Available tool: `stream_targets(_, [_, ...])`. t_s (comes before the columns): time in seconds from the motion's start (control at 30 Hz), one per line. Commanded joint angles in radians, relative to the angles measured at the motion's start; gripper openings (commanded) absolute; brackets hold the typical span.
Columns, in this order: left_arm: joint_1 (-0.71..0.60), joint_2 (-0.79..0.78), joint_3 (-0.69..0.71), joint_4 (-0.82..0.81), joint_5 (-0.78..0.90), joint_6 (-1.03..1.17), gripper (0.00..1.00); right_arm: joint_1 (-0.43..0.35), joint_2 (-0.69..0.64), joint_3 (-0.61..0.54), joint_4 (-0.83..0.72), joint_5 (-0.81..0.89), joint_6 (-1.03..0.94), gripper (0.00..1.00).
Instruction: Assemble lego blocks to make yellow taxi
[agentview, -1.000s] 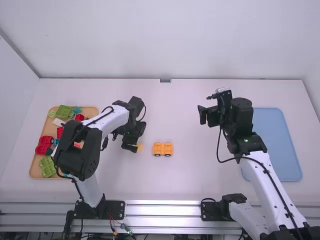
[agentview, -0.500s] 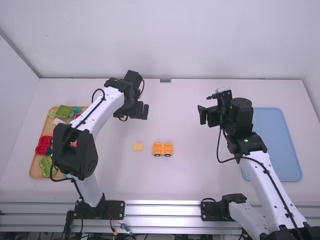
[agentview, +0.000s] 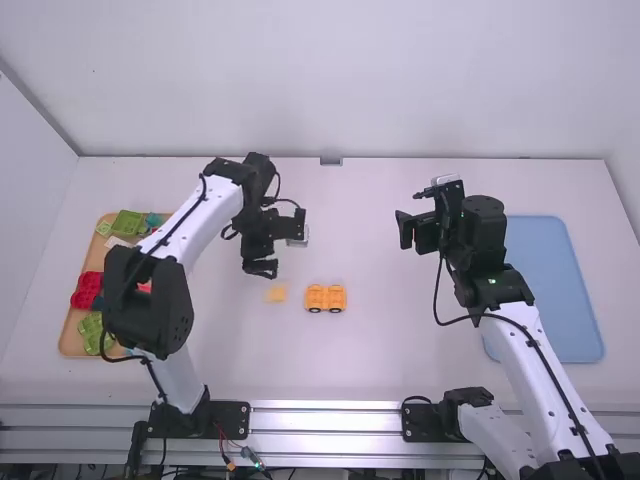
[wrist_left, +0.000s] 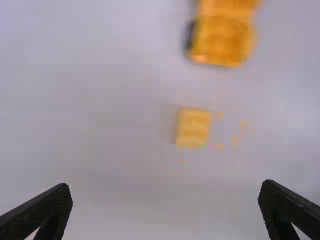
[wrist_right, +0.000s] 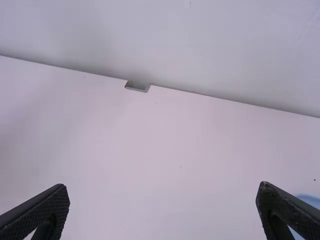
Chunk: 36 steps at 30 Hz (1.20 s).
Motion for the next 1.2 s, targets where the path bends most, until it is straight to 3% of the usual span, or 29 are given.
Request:
stream_targets(0.0, [0.069, 0.000, -0.039, -0.011, 0.331, 0.456, 0.99, -0.003, 0.006, 0.039, 0.002, -0.003, 0.003, 0.99])
stream_targets(0.2, [0.195, 0.000, -0.242, 0.127, 0.597, 0.698, 0.99, -0.002, 0.006, 0.039, 0.002, -0.006, 0.004, 0.99])
stream_targets(0.37, [0.283, 0.000, -0.464, 0.336, 0.769, 0.698, 0.99, -0.002, 0.006, 0.039, 0.002, -0.006, 0.003, 0.99])
stream_targets(0.47, [0.313, 0.000, -0.552, 0.458, 0.796, 0.661, 0.99, -0.003, 0.006, 0.039, 0.002, -0.004, 0.003, 0.99])
stream_targets(0.6, [0.331, 0.002, -0.669, 0.710, 0.820, 0.412, 0.99, 0.001, 0.006, 0.039, -0.027, -0.071, -0.019, 0.99])
stream_targets(0.73, [0.312, 0.002, -0.744, 0.916, 0.814, 0.239, 0.99, 0.039, 0.038, 0.037, -0.111, -0.397, -0.410, 0.99])
stream_targets(0.9, [0.320, 0.004, -0.793, 1.011, 0.808, 0.165, 0.99, 0.092, 0.127, -0.005, -0.206, -0.668, -0.822, 0.99])
stream_targets(1.0, [0.327, 0.004, -0.810, 1.014, 0.791, 0.166, 0.99, 0.124, 0.218, -0.043, -0.190, -0.789, -0.951, 0.98])
stream_targets(1.17, [0.318, 0.018, -0.806, 1.013, 0.782, 0.166, 0.99, 0.165, 0.363, -0.076, -0.091, -0.791, -0.978, 0.99])
